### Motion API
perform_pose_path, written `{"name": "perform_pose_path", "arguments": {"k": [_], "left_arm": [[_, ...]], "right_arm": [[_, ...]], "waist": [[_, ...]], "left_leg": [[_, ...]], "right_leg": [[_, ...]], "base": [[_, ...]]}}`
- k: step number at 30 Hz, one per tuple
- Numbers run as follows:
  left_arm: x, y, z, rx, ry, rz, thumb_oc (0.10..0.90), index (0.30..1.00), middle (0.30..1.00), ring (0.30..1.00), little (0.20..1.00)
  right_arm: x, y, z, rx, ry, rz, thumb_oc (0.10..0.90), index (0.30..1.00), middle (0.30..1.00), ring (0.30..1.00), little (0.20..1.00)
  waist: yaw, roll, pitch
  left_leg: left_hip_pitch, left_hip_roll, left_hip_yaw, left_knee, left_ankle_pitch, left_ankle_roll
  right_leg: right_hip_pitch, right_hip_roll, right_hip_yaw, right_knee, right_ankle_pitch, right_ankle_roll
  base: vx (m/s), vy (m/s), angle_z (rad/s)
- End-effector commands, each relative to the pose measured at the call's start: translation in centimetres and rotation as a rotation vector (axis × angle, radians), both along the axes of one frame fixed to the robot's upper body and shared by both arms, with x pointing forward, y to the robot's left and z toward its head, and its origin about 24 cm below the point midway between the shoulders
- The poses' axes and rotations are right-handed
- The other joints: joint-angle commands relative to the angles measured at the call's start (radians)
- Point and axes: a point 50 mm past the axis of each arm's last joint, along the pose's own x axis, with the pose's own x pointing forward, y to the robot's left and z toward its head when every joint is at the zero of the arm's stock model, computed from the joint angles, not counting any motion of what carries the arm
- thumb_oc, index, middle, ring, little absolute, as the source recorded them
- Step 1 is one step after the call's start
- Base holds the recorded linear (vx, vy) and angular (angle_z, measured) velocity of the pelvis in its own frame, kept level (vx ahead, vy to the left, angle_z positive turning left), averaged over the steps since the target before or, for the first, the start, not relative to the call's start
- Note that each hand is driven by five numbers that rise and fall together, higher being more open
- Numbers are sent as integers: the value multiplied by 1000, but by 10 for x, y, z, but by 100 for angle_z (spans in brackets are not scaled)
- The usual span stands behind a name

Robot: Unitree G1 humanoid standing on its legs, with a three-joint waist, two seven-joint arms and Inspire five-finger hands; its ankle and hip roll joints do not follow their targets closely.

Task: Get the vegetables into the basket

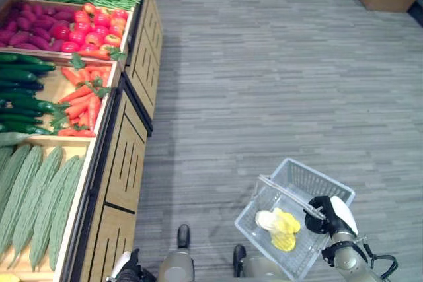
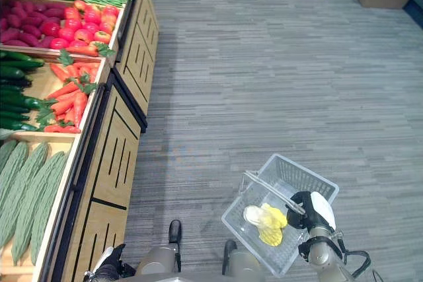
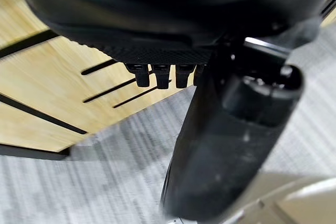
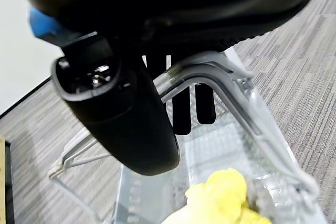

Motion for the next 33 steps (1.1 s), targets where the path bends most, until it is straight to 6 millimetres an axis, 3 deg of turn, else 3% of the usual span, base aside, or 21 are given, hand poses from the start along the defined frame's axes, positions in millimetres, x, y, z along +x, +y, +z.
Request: {"name": "perform_pose_path", "arguments": {"k": [1,4,8,17,19,22,25,28,29,31,33], "left_arm": [[15,21,10,96,-56,-39,900,1000,1000,1000,1000],[22,23,13,104,-84,-67,900,1000,1000,1000,1000],[27,26,16,112,-102,-72,900,1000,1000,1000,1000],[19,25,13,101,-57,-138,900,1000,1000,1000,1000],[18,25,13,102,-49,-154,900,1000,1000,1000,1000],[20,27,14,106,-45,-171,900,1000,1000,1000,1000],[23,30,15,111,-46,-160,900,1000,1000,1000,1000],[24,31,15,113,-43,-158,900,1000,1000,1000,1000],[24,30,15,115,-34,-169,900,1000,1000,1000,1000],[27,28,14,113,-36,-178,900,1000,1000,1000,1000],[26,26,14,109,-34,-174,900,1000,1000,1000,1000]], "right_arm": [[37,-5,50,-59,-287,61,400,300,300,300,300],[49,5,49,-35,-301,76,400,300,300,300,300],[54,11,49,-21,-309,85,400,300,300,300,300],[48,12,44,-19,-264,99,400,300,300,300,300],[50,13,44,-18,-267,101,400,300,300,300,300],[61,18,51,-17,-296,131,400,300,300,300,300],[64,22,53,-10,-308,147,400,300,300,300,300],[66,23,56,-8,-324,157,400,300,300,300,300],[67,24,59,4,-343,153,400,300,300,300,300],[69,24,62,4,-357,160,400,300,300,300,300],[70,25,63,2,-361,165,400,300,300,300,300]], "waist": [[-6,-48,-69],[-1,-59,-71],[3,-66,-75],[-1,-80,-99],[1,-75,-96],[-5,-51,-61],[-20,-34,-33],[-32,-22,-10],[-46,-20,3],[-68,-28,15],[-73,-28,15]], "left_leg": [[-108,-35,0,25,31,2],[-100,-59,28,42,-8,31],[-86,-72,43,24,-16,43],[-37,-124,51,1,-59,74],[-22,-130,50,-8,-65,83],[18,-131,39,-14,-83,102],[55,-126,27,-14,-95,106],[89,-122,16,-18,-105,105],[109,-128,2,-12,-121,101],[145,-138,-26,-2,-151,90],[161,-140,-32,-4,-161,86]], "right_leg": [[183,-42,15,-142,28,67],[148,-68,47,-108,65,99],[127,-76,64,-96,110,115],[126,-116,81,-79,239,156],[106,-117,91,-31,271,161],[11,-91,96,160,319,150],[-80,-48,86,226,292,127],[-142,-23,57,207,222,102],[-184,-5,52,138,208,99],[-197,-2,73,11,239,114],[-198,-6,70,-36,263,122]], "base": [[161,208,-27],[139,226,-22],[60,102,-23],[87,102,-7],[42,125,-9],[34,131,-19],[87,69,-2],[114,1,12],[284,-67,32],[286,-91,45],[117,-39,32]]}}
